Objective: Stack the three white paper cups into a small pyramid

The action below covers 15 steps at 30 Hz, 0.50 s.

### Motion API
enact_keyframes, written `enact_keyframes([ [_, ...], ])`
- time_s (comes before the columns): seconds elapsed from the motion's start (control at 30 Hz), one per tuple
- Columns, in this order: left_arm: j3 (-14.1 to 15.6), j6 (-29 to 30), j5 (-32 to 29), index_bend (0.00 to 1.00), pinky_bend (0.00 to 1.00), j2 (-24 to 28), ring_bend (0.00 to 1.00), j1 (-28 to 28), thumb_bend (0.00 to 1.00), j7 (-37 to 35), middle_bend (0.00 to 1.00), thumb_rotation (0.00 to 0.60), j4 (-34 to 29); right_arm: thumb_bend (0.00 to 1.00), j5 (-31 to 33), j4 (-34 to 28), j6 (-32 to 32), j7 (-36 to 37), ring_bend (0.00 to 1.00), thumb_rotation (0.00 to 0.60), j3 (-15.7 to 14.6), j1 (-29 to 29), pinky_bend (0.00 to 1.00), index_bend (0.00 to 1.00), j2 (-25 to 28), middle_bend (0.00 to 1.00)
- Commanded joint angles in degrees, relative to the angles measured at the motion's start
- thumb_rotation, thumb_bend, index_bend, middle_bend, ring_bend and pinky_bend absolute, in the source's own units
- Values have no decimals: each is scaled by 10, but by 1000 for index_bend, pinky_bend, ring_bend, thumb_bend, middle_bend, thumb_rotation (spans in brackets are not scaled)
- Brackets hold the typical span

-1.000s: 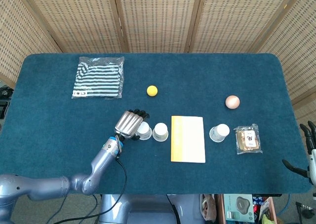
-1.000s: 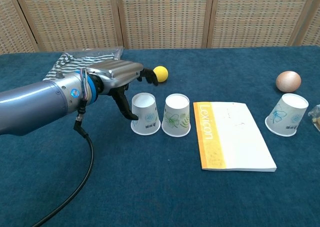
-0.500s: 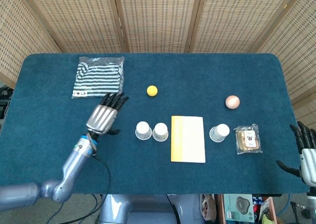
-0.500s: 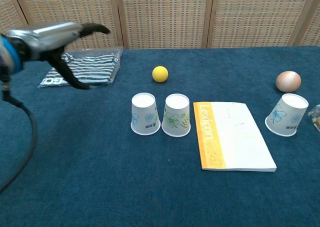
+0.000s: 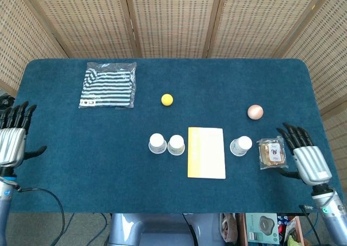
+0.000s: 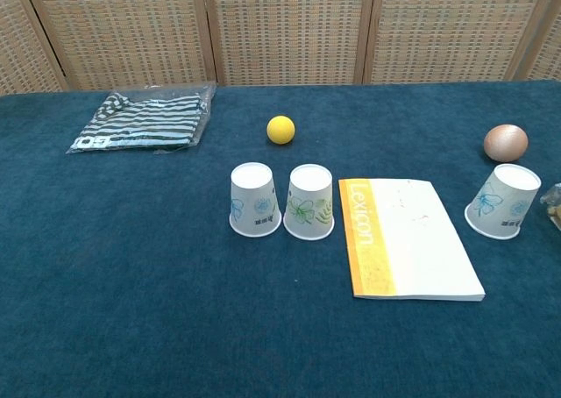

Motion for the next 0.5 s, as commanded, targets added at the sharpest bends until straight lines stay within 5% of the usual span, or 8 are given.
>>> enact_keyframes([
  [0.03, 14, 20, 11, 0, 0, 15, 0, 36, 97, -57, 0, 600, 16, 74, -18, 13, -85, 36, 10, 600, -5, 63, 34, 103, 2, 132],
  [0.5, 3, -12, 29, 0, 0, 38, 0, 54, 99, -99, 0, 600, 26, 232, 54, 74, -211, 22, 172, 600, 14, 156, 273, 203, -63, 279],
])
